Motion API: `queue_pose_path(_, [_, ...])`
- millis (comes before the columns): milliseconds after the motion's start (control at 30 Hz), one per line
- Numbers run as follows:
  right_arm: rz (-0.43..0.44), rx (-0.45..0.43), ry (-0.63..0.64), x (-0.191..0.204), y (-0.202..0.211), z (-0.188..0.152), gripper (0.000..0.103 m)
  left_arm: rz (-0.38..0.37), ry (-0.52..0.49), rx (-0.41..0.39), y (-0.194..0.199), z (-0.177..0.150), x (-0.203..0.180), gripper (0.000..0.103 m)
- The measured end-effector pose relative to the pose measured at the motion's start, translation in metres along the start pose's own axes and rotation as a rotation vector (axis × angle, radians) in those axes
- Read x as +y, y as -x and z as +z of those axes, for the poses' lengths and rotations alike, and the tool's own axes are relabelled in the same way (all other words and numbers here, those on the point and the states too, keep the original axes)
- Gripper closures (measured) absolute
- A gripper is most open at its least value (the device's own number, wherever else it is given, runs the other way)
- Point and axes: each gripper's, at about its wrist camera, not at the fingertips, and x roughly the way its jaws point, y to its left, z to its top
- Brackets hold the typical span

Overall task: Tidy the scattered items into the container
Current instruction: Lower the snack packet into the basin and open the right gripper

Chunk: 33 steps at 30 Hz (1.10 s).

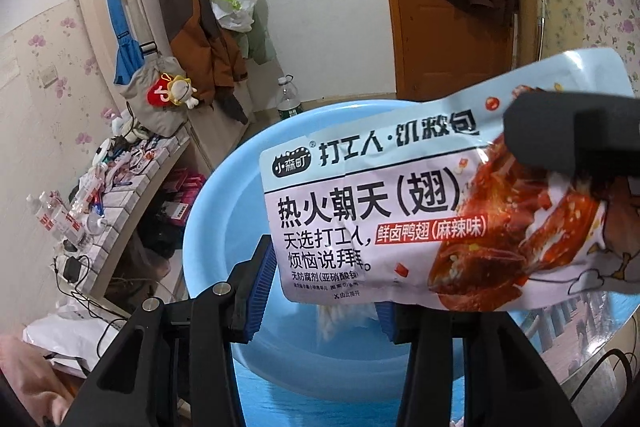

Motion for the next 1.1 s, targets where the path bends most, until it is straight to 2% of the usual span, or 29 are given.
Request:
queue_pose_path(267, [-0.007, 0.000, -0.055, -0.016, -0.016, 0.008, 0.095, -0.012, 0.013, 0.026, -0.012, -0.003, 0.002, 0.056])
queue_pose_path(367, [-0.002, -0.003, -0.085, -0.023, -0.022, 0.011, 0.095, -0.007, 0.023, 0.027, -0.013, -0.005, 0.004, 0.050])
queue_pose_path(467, [0.003, -0.009, -0.118, -0.030, -0.025, 0.011, 0.095, 0.003, 0.026, 0.030, -0.013, -0.005, 0.006, 0.040])
queue_pose_path(533, [0.006, -0.013, -0.131, -0.032, -0.027, 0.014, 0.096, 0.005, 0.042, 0.029, -0.012, -0.005, 0.010, 0.020])
queue_pose_path(600, [0.003, -0.021, -0.133, -0.033, -0.027, 0.016, 0.097, -0.005, 0.053, 0.022, -0.009, -0.007, 0.014, 0.013])
queue_pose_path(867, [-0.030, -0.019, -0.142, -0.039, -0.034, 0.019, 0.096, 0.008, 0.029, -0.008, 0.005, -0.017, 0.019, 0.005])
queue_pose_path(1100, [-0.052, 0.001, -0.150, -0.044, -0.043, 0.015, 0.096, -0.001, 0.016, -0.020, 0.016, -0.025, 0.030, 0.004])
